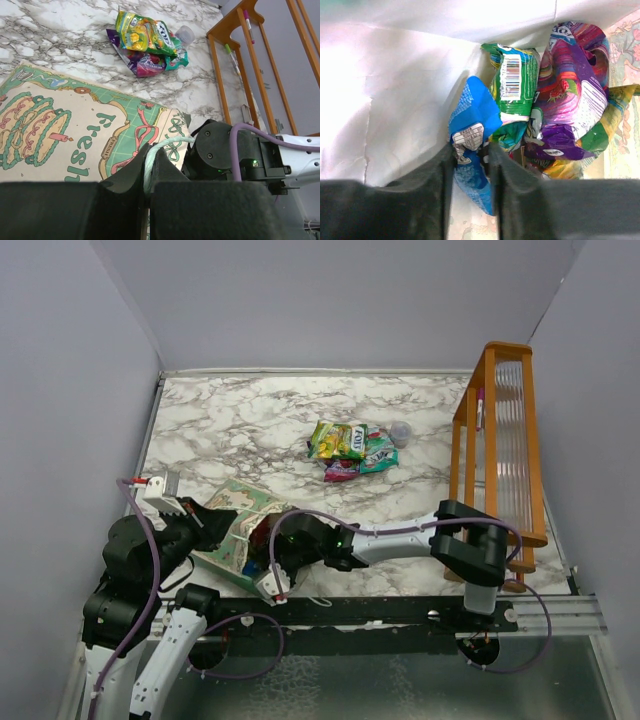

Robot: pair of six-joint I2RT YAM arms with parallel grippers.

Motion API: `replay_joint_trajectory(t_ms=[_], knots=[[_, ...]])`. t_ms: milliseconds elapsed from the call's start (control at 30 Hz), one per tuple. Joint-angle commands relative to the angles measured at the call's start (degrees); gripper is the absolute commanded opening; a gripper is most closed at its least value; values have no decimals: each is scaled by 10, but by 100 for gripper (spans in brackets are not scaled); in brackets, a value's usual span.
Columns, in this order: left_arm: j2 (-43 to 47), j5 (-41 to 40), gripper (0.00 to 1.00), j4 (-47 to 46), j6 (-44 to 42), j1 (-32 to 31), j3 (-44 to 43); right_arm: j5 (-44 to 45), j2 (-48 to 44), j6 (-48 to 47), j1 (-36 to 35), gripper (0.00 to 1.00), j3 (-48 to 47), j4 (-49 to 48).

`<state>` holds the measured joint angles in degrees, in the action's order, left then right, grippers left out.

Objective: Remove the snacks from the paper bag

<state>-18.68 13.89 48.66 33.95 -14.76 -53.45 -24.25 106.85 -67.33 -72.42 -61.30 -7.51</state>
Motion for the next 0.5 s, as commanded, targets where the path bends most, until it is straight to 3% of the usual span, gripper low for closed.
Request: replay_joint_trajectory(t_ms=[0,133,467], knots=[[6,-13,0,6,1,-3,-11,14,-29,38,-4,23,56,-129],[8,-16,0,9,0,-3,-10,16,-49,45,-4,9,78,-147],[11,-23,0,10,-6,-2,-5,32,-141,104,-4,2,143,-160]])
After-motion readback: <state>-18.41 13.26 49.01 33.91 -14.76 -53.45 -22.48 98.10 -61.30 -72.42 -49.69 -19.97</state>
